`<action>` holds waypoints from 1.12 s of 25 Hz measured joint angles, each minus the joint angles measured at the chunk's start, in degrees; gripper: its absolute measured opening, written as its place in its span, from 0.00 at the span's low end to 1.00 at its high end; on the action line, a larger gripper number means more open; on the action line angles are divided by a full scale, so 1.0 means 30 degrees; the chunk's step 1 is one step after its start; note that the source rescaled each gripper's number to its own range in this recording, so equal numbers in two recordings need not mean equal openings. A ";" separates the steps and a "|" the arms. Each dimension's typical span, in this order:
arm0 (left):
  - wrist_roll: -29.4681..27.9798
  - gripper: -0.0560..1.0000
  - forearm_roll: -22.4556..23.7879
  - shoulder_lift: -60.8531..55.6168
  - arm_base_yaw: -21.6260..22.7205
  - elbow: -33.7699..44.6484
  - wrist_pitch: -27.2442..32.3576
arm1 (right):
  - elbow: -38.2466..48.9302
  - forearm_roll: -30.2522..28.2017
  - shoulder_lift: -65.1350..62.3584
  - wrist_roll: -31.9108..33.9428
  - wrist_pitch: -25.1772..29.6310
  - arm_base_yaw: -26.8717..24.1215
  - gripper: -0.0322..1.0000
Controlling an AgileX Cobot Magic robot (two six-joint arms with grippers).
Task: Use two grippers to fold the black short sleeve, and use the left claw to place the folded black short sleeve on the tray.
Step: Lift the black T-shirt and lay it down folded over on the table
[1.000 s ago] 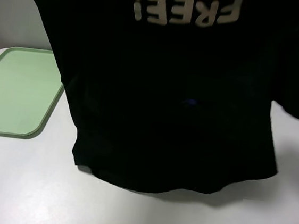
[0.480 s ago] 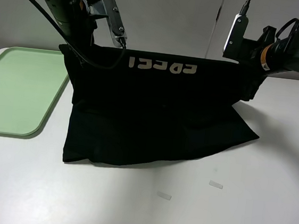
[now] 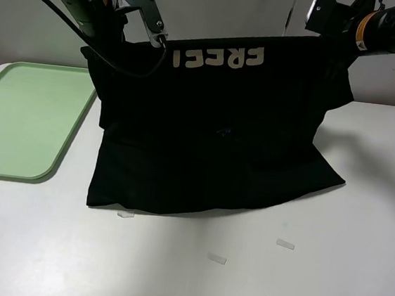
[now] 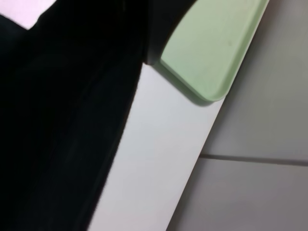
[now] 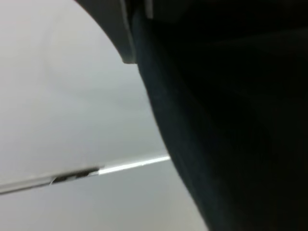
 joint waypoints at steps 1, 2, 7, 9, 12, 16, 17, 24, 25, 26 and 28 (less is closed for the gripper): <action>0.0466 0.05 -0.0129 0.0000 0.0000 0.0000 0.0174 | -0.0023 0.0000 0.0000 0.0000 -0.0169 0.0000 0.03; 0.0932 0.05 -0.0422 0.0000 0.0000 0.0000 0.0384 | -0.0023 0.0042 0.0040 0.0000 -0.0169 0.0000 0.03; 0.4432 0.05 -0.3577 0.0000 0.0000 0.0000 0.2194 | -0.0023 0.1306 0.0582 -0.0063 0.0672 0.0000 0.03; 0.5704 0.05 -0.4975 0.0000 0.0000 0.0000 0.2793 | 0.0145 0.1765 0.1128 -0.0430 0.1698 0.0000 0.03; 0.7323 0.05 -0.6325 0.0000 -0.0018 -0.0025 0.3921 | 0.1133 0.2231 0.1615 -0.1613 0.2519 0.0000 0.03; 0.8872 0.05 -0.7630 0.0000 -0.0018 -0.0025 0.5397 | 0.2416 0.3324 0.1655 -0.2993 0.2553 0.0000 0.03; 0.9267 0.05 -0.7961 0.0000 -0.0018 -0.0025 0.5791 | 0.2654 0.3624 0.1655 -0.3242 0.2568 0.0000 0.03; 1.0627 0.05 -0.9202 0.0136 -0.0018 0.0071 0.7476 | 0.3915 0.5461 0.1655 -0.4246 0.3082 0.0000 0.03; 1.0663 0.05 -0.9436 0.0162 -0.0018 0.0306 0.7597 | 0.3953 0.5664 0.1655 -0.4246 0.3208 0.0000 0.03; 1.0696 0.05 -0.9722 0.0197 -0.0018 0.0552 0.7729 | 0.3953 0.5876 0.1655 -0.4258 0.3382 0.0000 0.03; 1.0733 0.05 -1.0215 0.0227 -0.0018 0.1274 0.7899 | 0.3953 0.6231 0.1635 -0.4314 0.3674 0.0000 0.03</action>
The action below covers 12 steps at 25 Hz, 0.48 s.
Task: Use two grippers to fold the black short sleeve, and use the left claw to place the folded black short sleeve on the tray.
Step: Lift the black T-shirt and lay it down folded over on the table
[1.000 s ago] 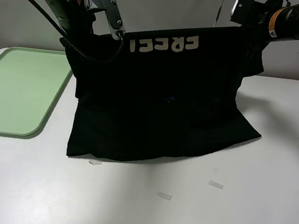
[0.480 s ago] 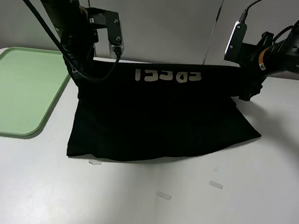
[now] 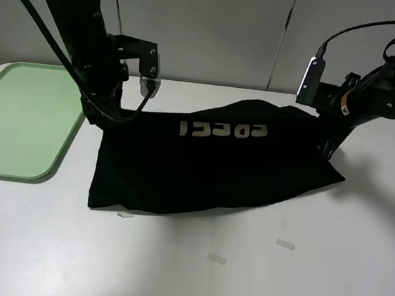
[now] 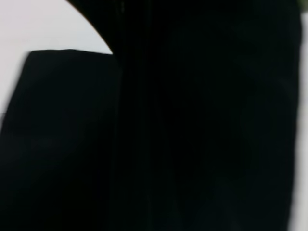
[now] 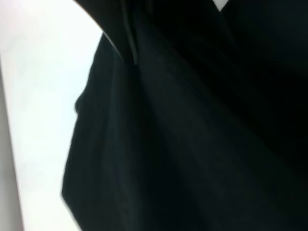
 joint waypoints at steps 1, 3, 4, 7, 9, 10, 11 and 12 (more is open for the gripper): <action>0.0000 0.05 -0.0221 0.0000 0.0000 0.0309 0.0000 | 0.0000 0.0266 0.0000 -0.0082 0.0106 0.0000 0.03; 0.0018 0.05 -0.0866 0.0000 0.0000 0.1008 -0.0017 | 0.0008 0.0954 -0.0014 -0.0498 0.0549 0.0046 0.03; 0.0070 0.05 -0.1167 0.0000 0.0000 0.1332 -0.0033 | 0.0008 0.1449 -0.0014 -0.0747 0.0688 0.0046 0.03; 0.0659 0.05 -0.1932 0.0000 0.0000 0.1994 -0.0073 | 0.0025 0.3130 -0.0014 -0.2042 0.1503 0.0046 0.03; 0.1137 0.05 -0.2263 0.0000 0.0000 0.2183 -0.0073 | 0.0023 0.4499 -0.0014 -0.3188 0.2174 0.0046 0.03; 0.1281 0.05 -0.2384 0.0000 0.0000 0.2227 -0.0073 | 0.0023 0.5079 -0.0014 -0.3822 0.2592 0.0046 0.03; 0.1399 0.05 -0.2484 0.0000 0.0000 0.2250 -0.0012 | 0.0023 0.5793 -0.0014 -0.4347 0.3071 0.0046 0.03; 0.1417 0.05 -0.2530 0.0000 0.0000 0.2250 -0.0008 | 0.0023 0.6499 -0.0014 -0.4975 0.3484 0.0046 0.03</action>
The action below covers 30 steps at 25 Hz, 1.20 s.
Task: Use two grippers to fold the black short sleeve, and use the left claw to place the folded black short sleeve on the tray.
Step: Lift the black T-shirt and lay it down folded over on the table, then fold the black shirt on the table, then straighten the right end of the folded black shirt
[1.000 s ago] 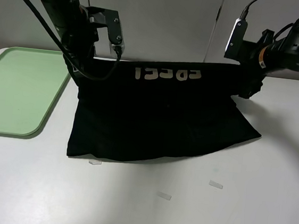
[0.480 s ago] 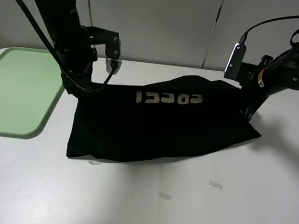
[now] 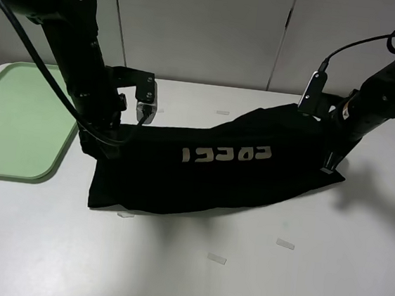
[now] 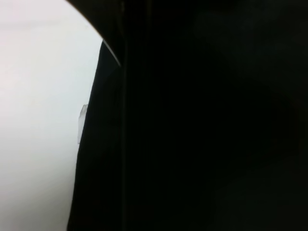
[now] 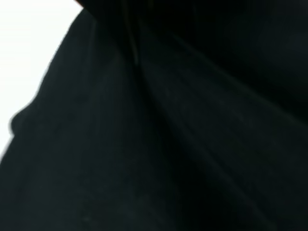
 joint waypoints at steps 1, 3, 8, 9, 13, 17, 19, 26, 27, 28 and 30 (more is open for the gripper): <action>0.0044 0.05 0.0003 0.0000 0.0000 0.0000 0.0000 | 0.0000 0.0747 0.0000 -0.0617 0.0485 0.0000 0.03; 0.0067 0.06 0.0023 0.0000 0.0000 0.0000 0.0172 | 0.0000 0.2059 0.0000 -0.1636 0.1300 0.0000 0.03; 0.0627 0.25 0.0587 0.0000 0.0059 0.0161 0.2202 | 0.0000 0.3993 -0.0023 -0.3549 0.3166 -0.0209 0.27; 0.0991 0.35 0.0607 0.0000 0.0059 0.0198 0.2466 | 0.0000 0.4088 -0.0023 -0.3667 0.3328 -0.0209 0.38; 0.1506 0.76 0.0628 0.0000 0.0059 0.0220 0.2127 | 0.0000 0.4180 -0.0027 -0.3276 0.2597 -0.0245 0.89; 0.1218 0.87 0.0628 0.0000 0.0059 0.0220 0.1558 | 0.0000 0.4002 -0.0197 -0.2446 0.1925 -0.0245 0.99; 0.1195 0.88 0.0628 0.0000 0.0059 0.0201 0.1335 | 0.0000 0.3815 -0.0476 -0.2357 0.1925 -0.0245 1.00; -0.0150 0.89 0.0644 -0.0654 0.0059 -0.1589 -0.0536 | 0.0000 0.3725 -0.3896 -0.2229 0.1338 -0.0245 1.00; -0.0579 0.89 0.0644 -0.0917 0.0059 -0.2100 -0.0869 | 0.0000 0.3726 -0.4486 -0.2132 0.1257 -0.0245 1.00; -0.1133 0.89 0.0644 -0.1280 0.0059 -0.2572 -0.1201 | 0.0000 0.3766 -0.5189 -0.2076 0.1196 -0.0245 1.00; -0.1800 0.89 0.0668 -0.2010 0.0059 -0.3451 -0.1434 | 0.0000 0.3837 -0.6519 -0.1993 0.1104 -0.0245 1.00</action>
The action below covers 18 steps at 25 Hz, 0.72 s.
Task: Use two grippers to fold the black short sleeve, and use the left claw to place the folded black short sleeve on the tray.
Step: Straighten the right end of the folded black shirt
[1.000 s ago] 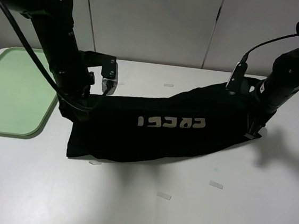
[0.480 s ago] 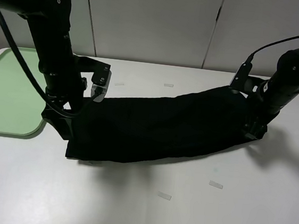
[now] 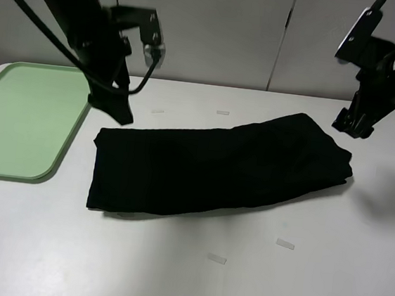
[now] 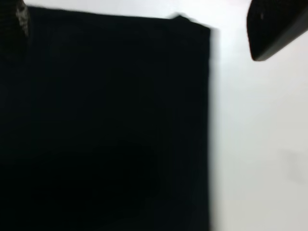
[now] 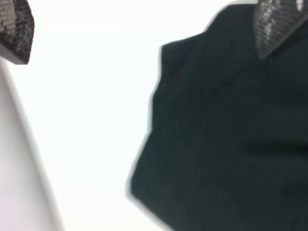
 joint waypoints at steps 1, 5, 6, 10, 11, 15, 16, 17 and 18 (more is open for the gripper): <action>-0.0303 0.89 0.0018 -0.0438 0.0000 -0.0454 -0.0027 | 0.0000 0.0024 -0.0520 0.0000 -0.0014 0.0000 1.00; -0.0820 0.89 0.0164 -0.2499 0.0000 -0.1568 -0.0042 | 0.0000 0.0096 -0.2764 0.0058 -0.0062 0.0000 1.00; -0.0840 0.89 0.0268 -0.3158 0.0000 -0.1656 -0.0070 | 0.0000 0.0267 -0.3411 0.0058 -0.0105 0.0000 1.00; -0.0894 0.92 0.0787 -0.5900 0.0000 -0.1683 0.0041 | 0.0000 0.1556 -0.5241 0.0074 -0.0514 0.0000 1.00; -0.0911 0.94 0.0864 -0.6516 0.0000 -0.1683 0.0143 | 0.0000 0.1867 -0.5631 0.0074 -0.0662 0.0000 1.00; -0.1408 0.99 0.1152 -0.9539 0.0000 -0.1683 0.0416 | 0.0000 0.3522 -0.7356 0.0074 -0.0726 0.0000 1.00; -0.1753 0.99 0.1177 -1.0371 0.0000 -0.1683 0.0588 | 0.0000 0.3929 -0.7762 0.0074 -0.0726 0.0000 1.00; -0.2089 1.00 0.1177 -1.1249 0.0000 -0.1683 0.0715 | 0.0000 0.4275 -0.8146 0.0074 -0.0726 0.0000 1.00; -0.2374 1.00 0.1192 -1.2013 0.0000 -0.1683 0.0832 | 0.0000 0.4593 -0.8486 0.0074 -0.0732 0.0000 1.00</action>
